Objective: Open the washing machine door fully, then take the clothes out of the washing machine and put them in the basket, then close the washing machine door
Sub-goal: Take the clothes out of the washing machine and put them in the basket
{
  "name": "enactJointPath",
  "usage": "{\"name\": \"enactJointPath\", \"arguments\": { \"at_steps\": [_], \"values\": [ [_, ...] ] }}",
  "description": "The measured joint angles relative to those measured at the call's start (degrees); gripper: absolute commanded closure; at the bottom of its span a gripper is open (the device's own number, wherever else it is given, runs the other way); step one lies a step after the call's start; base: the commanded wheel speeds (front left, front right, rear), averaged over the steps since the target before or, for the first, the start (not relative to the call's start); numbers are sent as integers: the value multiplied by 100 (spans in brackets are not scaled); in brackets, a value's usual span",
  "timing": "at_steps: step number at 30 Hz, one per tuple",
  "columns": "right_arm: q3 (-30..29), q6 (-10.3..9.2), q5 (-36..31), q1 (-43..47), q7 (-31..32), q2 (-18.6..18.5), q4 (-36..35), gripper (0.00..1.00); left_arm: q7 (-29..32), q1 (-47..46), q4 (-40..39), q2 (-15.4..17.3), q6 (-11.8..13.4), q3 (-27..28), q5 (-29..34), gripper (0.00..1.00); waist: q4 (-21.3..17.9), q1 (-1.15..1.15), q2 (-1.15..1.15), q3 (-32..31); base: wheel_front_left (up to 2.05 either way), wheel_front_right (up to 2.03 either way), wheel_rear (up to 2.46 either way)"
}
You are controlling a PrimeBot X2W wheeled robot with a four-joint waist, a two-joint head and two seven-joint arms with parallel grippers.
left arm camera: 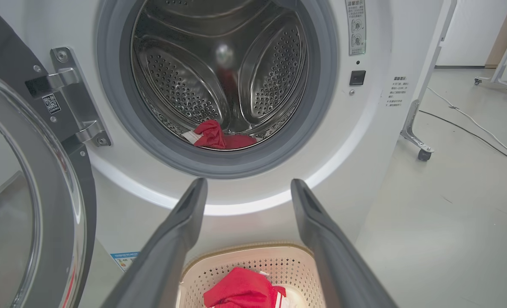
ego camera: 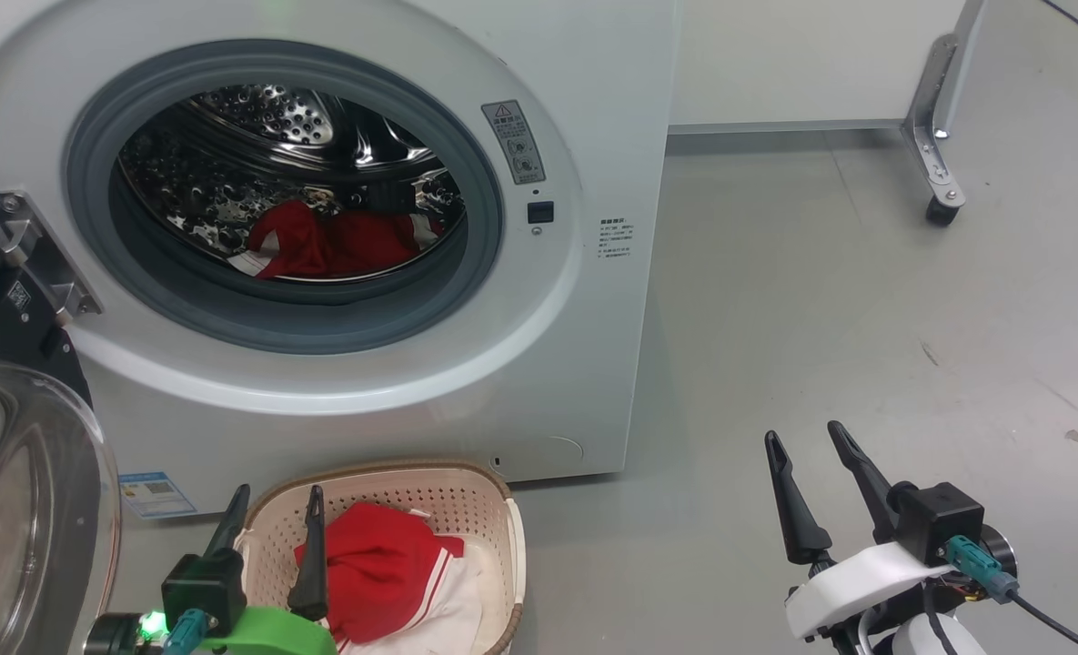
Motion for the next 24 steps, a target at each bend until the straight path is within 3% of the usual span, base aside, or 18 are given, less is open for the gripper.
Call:
{"name": "enactJointPath", "arguments": {
  "at_steps": [14, 24],
  "values": [
    [-22, 0, -41, 23, 0, 2, -113, 0, 218, 121, -405, 1, 25, -121, 1, 0, 19, 0, 0, 77, 0, 0, 0],
    [54, 51, -162, -100, 0, 2, -428, 0, 501, -154, -443, 51, 45, -100, 27, 0, 8, 0, 0, 574, 0, 0, 0]
  ]
}}
